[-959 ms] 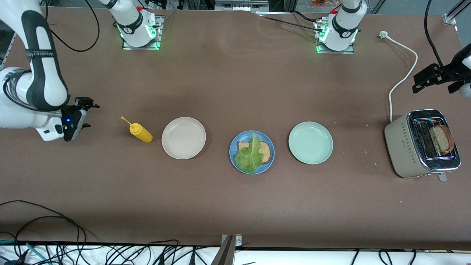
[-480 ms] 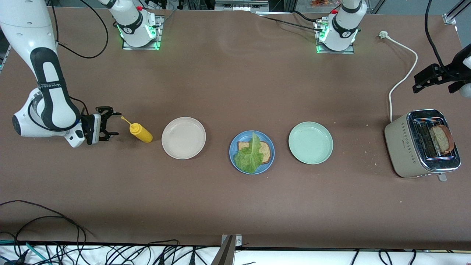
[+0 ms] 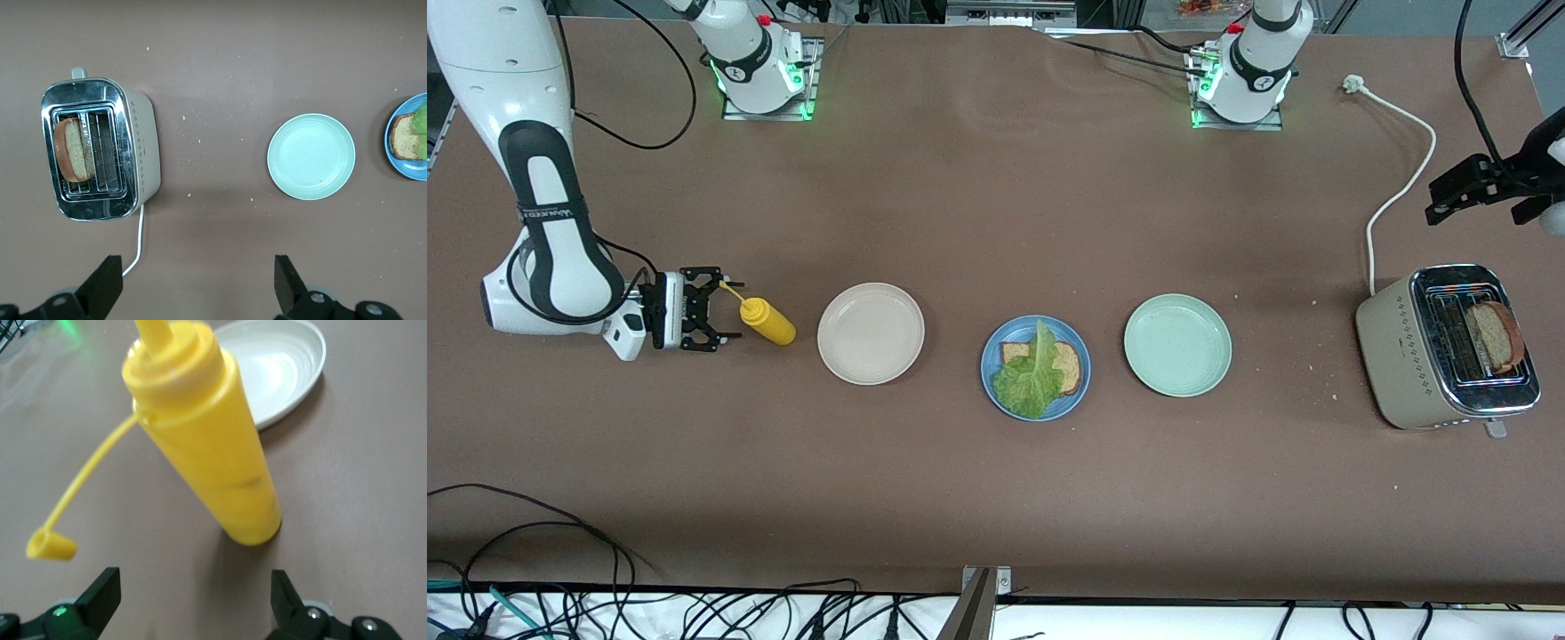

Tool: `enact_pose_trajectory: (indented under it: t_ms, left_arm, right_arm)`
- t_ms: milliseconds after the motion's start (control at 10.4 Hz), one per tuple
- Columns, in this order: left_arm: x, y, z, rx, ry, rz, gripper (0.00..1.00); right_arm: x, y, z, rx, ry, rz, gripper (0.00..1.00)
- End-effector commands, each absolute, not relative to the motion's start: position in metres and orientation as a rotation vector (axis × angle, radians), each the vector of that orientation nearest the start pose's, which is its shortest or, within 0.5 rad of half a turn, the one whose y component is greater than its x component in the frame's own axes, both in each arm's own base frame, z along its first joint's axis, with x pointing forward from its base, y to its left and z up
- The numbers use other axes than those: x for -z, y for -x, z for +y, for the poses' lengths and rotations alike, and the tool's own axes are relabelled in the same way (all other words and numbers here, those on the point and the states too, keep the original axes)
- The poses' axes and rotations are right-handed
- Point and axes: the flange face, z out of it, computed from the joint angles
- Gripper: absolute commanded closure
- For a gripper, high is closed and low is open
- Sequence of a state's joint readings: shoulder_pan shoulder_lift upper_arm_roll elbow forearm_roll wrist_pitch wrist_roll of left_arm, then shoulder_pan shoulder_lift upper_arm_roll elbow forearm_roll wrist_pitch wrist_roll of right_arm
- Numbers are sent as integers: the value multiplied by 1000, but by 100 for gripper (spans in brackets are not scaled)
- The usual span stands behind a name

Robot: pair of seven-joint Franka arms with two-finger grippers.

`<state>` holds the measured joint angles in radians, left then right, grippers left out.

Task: Make sandwich in blue plate with both arms
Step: 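Move the open right gripper around the yellow mustard bottle, then close the right gripper on the mustard bottle and lift it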

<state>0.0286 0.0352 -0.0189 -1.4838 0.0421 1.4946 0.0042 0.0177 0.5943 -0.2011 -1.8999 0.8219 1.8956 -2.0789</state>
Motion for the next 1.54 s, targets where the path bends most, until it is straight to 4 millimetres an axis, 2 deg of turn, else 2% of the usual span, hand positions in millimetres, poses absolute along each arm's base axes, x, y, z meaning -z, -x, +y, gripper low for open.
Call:
enact_pose_trajectory:
  t_ms: [0, 288, 480, 768, 1055, 1439]
  left_arm:
    - [-644, -557, 15, -41, 3081, -31, 0]
    - [-644, -557, 14, -41, 3083, -28, 0]
    - [-644, -557, 14, -41, 3083, -31, 0]
    - [-643, -557, 15, -43, 3083, -31, 0]
    - [-643, -557, 14, -43, 3083, -31, 0]
    - [-643, -557, 14, -43, 3083, -31, 0]
  right_arm:
    - [-161, -573, -40, 441, 1705, -1510, 0]
    - [-172, -584, -23, 524, 1620, -1535, 0]
    - [-189, -596, -18, 565, 1608, -1566, 0]
    - [-190, -598, -17, 584, 1609, -1562, 0]
    - [-198, -609, -3, 628, 1593, -1565, 0]
    - [-193, -608, -3, 632, 1586, -1573, 0]
